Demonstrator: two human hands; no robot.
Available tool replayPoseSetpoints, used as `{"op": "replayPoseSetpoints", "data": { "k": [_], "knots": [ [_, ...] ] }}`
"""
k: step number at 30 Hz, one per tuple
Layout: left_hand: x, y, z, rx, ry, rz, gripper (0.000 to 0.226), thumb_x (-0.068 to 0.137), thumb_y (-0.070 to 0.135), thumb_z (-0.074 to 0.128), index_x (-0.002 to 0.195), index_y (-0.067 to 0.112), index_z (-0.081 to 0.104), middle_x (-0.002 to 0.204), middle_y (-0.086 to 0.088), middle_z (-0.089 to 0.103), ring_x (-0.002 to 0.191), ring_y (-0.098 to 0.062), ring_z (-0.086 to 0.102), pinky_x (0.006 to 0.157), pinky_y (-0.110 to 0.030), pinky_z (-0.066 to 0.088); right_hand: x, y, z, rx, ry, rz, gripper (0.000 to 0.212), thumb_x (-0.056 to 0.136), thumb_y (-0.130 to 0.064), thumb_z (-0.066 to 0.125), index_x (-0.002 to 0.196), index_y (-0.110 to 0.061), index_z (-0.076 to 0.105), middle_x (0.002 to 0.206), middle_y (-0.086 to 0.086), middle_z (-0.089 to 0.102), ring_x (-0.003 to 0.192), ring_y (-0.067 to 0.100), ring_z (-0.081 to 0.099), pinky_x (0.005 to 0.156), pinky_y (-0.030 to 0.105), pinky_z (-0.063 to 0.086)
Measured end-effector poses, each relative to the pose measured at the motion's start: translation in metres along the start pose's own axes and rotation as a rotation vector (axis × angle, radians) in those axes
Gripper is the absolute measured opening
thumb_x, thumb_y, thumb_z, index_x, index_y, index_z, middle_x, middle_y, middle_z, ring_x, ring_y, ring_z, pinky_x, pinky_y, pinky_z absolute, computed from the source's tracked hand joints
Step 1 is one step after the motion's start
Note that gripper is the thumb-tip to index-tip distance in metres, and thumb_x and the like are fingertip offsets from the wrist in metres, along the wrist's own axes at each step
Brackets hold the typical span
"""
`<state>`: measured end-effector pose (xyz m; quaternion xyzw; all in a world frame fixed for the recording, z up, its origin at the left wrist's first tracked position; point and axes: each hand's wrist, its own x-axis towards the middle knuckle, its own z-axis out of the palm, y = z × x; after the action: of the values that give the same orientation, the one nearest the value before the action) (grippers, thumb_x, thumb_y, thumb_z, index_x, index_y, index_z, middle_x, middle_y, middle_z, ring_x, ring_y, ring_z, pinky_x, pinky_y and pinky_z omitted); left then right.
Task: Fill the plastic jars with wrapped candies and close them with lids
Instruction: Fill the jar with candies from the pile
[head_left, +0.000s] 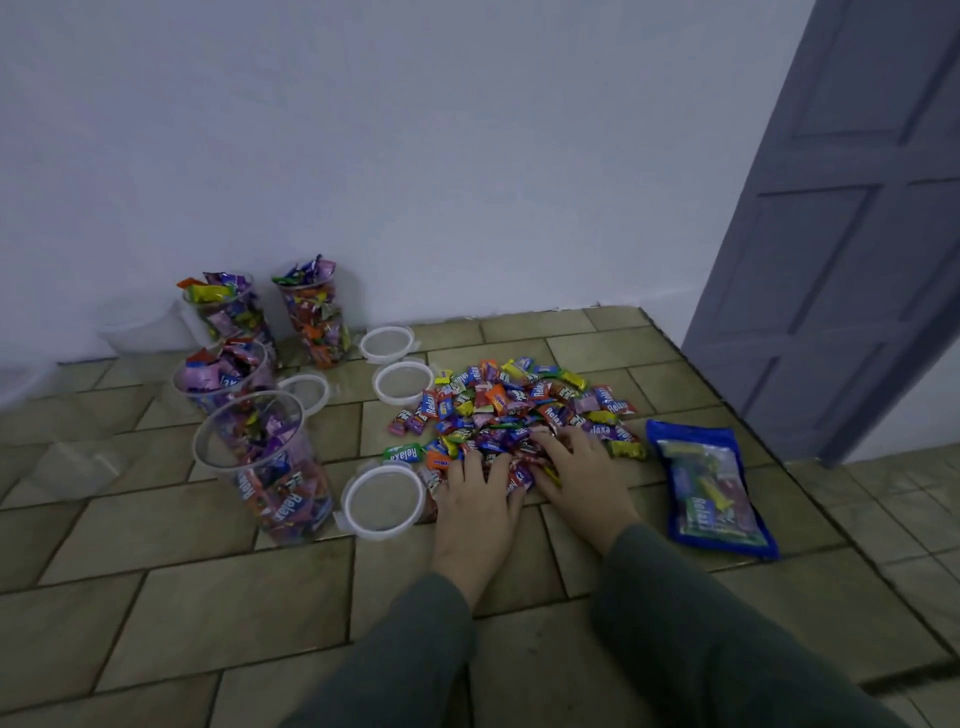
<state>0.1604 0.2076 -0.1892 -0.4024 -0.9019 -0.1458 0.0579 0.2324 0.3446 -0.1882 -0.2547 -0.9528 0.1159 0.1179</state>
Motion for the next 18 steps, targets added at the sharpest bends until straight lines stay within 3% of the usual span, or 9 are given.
{"op": "replayPoseSetpoints", "data": {
  "k": [4,8,13,16,18],
  "knots": [
    [0.003,0.003,-0.003,-0.021,0.033,-0.027,0.029,0.082,0.037,0.072,0.102,0.017,0.064,0.098,-0.006,0.062,0.085,-0.023,0.059,0.066,-0.035,0.051,0.006,-0.003,-0.003,0.113,-0.002,-0.042,0.041,0.101,-0.039,0.041,0.141,-0.028,0.042,0.128,-0.001,0.046,0.107,0.009,0.050,0.083,0.016,0.040],
    [0.007,-0.002,-0.004,-0.099,0.036,-0.052,0.030,0.102,0.033,0.042,0.125,0.016,0.051,0.125,-0.004,0.049,0.113,-0.022,0.045,0.093,-0.033,0.039,0.005,0.001,-0.004,0.256,-0.015,-0.015,0.040,0.101,-0.036,0.042,0.139,-0.026,0.045,0.131,-0.003,0.047,0.117,0.010,0.047,0.091,0.018,0.037],
    [0.017,-0.004,-0.012,-0.179,0.063,-0.142,0.030,0.102,0.034,0.040,0.124,0.017,0.051,0.128,-0.003,0.046,0.119,-0.020,0.040,0.098,-0.030,0.035,0.009,-0.012,-0.010,0.478,0.039,0.066,0.035,0.099,-0.035,0.047,0.131,-0.021,0.054,0.124,-0.004,0.049,0.112,0.007,0.048,0.084,0.017,0.037],
    [0.023,-0.007,-0.019,-0.196,0.054,-0.169,0.033,0.103,0.035,0.038,0.128,0.017,0.049,0.131,-0.003,0.043,0.127,-0.021,0.037,0.103,-0.036,0.037,0.015,-0.023,-0.018,0.583,0.067,0.065,0.030,0.100,-0.035,0.046,0.125,-0.024,0.056,0.119,-0.007,0.048,0.108,0.004,0.047,0.079,0.013,0.035],
    [0.025,-0.011,-0.025,-0.234,0.077,-0.182,0.034,0.102,0.036,0.039,0.129,0.018,0.049,0.129,-0.002,0.043,0.123,-0.019,0.039,0.099,-0.039,0.042,0.020,-0.030,-0.023,0.636,0.116,0.063,0.026,0.099,-0.034,0.047,0.118,-0.022,0.059,0.113,-0.006,0.051,0.106,0.006,0.050,0.079,0.014,0.035]
  ]
}}
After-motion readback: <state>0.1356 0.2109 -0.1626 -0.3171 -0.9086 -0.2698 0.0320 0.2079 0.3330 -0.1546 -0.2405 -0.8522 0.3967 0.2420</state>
